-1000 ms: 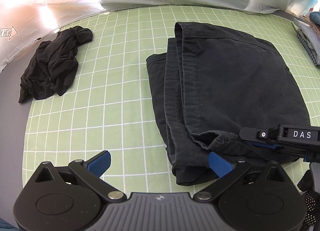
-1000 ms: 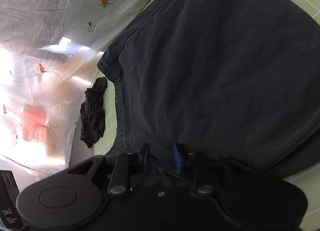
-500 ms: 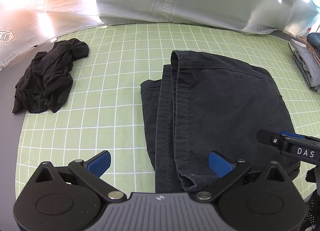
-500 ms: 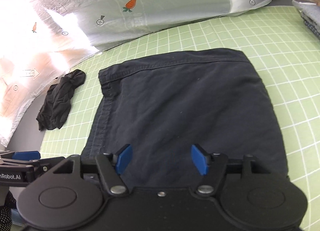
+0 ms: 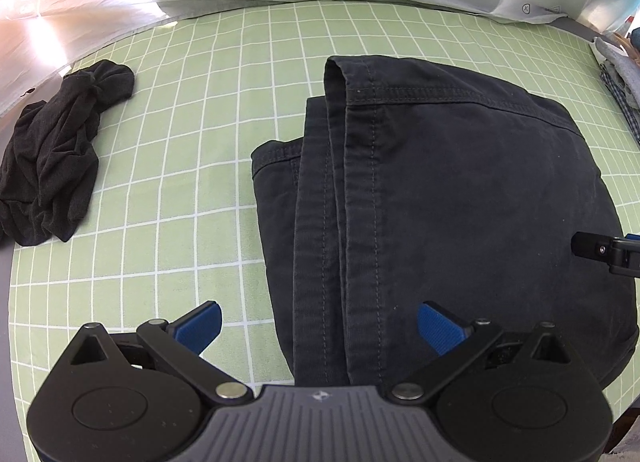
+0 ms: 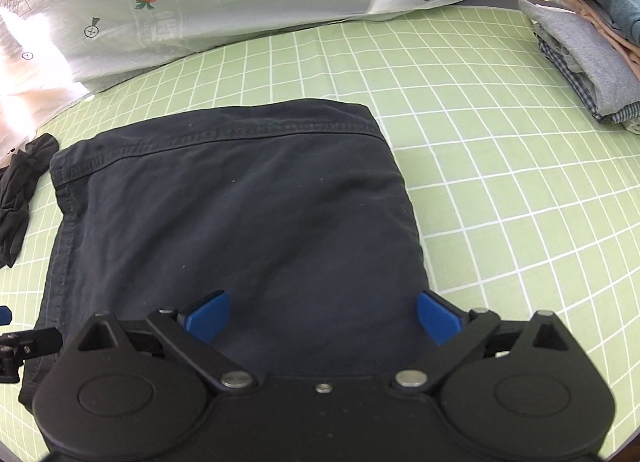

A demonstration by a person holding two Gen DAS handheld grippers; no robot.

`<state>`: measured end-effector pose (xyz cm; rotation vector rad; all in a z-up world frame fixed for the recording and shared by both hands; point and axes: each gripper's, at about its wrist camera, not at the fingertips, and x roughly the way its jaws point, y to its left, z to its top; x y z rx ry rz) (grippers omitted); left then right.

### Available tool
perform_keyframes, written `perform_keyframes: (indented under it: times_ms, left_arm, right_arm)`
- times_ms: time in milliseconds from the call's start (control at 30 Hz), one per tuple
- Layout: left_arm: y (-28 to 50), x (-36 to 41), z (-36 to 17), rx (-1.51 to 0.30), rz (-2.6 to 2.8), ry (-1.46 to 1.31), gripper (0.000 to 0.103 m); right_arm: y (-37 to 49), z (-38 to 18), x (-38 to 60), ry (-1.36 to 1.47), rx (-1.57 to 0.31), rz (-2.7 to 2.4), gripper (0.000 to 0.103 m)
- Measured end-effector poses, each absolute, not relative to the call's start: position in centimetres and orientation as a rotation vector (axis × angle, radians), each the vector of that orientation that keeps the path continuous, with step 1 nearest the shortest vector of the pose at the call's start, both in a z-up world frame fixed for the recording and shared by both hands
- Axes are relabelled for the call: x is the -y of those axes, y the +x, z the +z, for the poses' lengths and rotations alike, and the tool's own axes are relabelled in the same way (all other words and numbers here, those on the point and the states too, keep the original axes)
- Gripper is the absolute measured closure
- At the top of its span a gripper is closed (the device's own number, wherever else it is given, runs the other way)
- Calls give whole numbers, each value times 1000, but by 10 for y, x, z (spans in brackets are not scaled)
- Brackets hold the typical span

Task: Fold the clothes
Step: 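Open the right gripper and smooth the folded trousers flat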

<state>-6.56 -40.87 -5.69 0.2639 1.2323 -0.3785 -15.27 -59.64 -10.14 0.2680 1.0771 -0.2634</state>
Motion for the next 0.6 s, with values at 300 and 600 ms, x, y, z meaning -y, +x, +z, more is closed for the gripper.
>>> perform_keyframes:
  times_ms: [300,600]
  left_arm:
    - [-32,401,-92,-1312,-506,214,0]
    - [-23,388,-112,-1380,-549,103,0]
  right_arm:
    - [-114,-123,616,280,-1148,-203,0]
    - [-113,-127,626,279,-1167,-142,0]
